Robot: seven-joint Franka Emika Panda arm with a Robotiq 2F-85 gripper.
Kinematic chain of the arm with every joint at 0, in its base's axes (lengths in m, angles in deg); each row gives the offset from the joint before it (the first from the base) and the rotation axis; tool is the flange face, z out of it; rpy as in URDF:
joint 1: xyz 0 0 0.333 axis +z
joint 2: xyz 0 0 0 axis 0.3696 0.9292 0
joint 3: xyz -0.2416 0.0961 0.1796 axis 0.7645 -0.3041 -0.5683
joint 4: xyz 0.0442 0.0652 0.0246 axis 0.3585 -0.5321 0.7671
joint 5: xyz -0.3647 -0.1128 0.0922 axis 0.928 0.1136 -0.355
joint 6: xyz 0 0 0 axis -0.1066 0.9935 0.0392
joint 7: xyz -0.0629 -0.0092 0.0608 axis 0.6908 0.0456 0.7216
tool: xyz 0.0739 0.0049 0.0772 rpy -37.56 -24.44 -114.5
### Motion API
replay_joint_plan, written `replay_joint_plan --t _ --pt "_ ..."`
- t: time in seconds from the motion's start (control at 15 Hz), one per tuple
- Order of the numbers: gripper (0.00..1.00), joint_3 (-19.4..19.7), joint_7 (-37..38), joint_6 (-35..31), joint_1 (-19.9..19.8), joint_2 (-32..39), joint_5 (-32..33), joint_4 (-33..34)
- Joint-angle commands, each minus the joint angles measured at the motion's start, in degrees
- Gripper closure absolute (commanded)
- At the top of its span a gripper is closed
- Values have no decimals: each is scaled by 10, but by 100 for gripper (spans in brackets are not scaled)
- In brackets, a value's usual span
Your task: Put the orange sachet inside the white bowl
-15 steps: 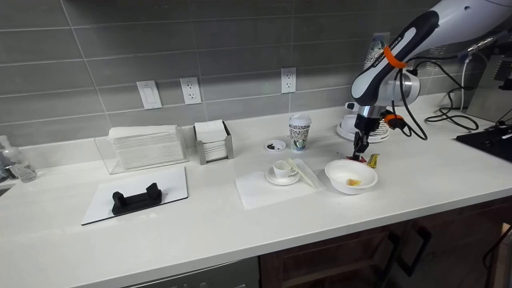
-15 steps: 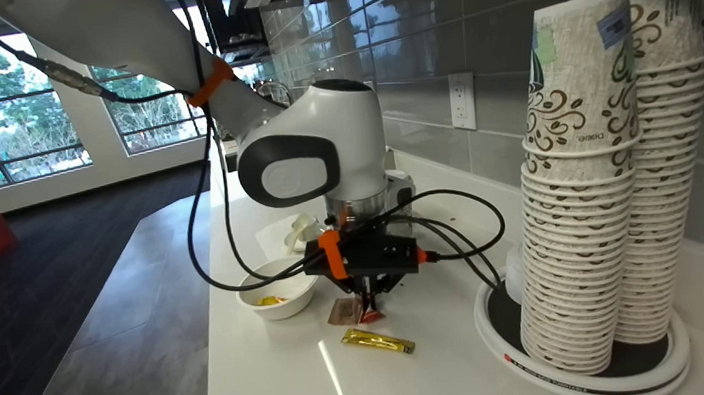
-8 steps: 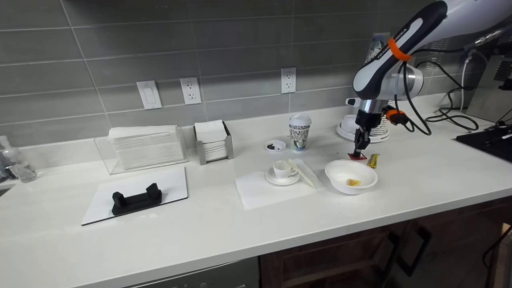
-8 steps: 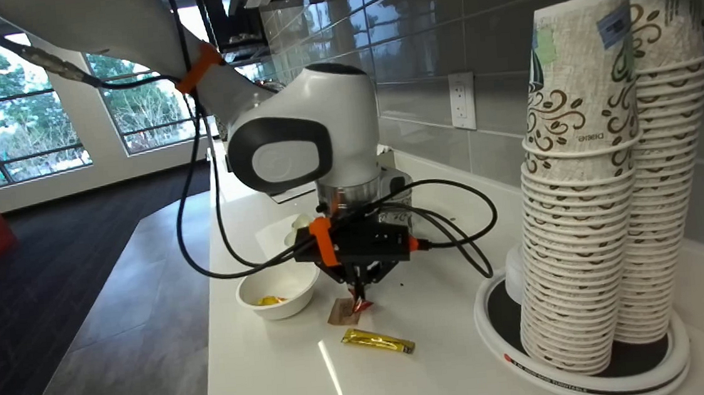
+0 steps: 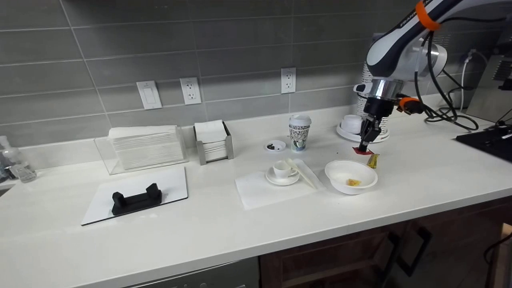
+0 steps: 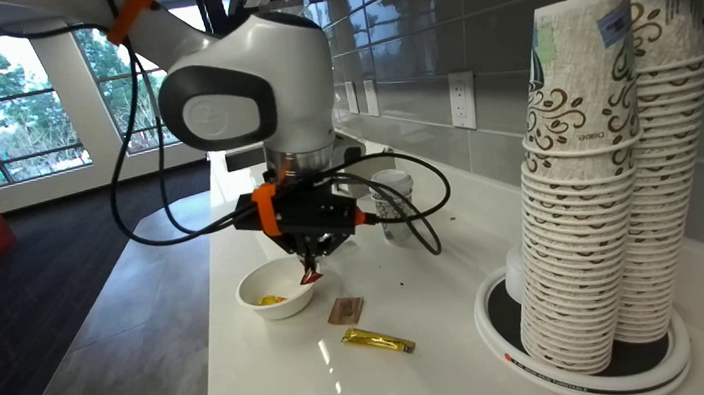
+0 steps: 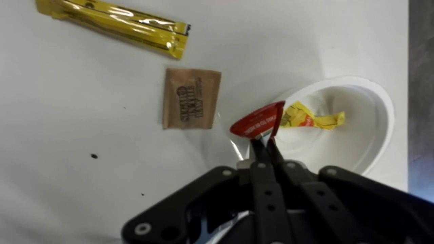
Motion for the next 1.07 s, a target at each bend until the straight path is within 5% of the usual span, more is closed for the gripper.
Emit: replay_joint_plan --t 0.0,0.53,1.0 --pt "99 10 -22 20 37 -78 -71 -58" --pt "99 2 87 -30 124 -127 -86 -123" --pt "99 2 191 -139 156 -112 -78 -146"
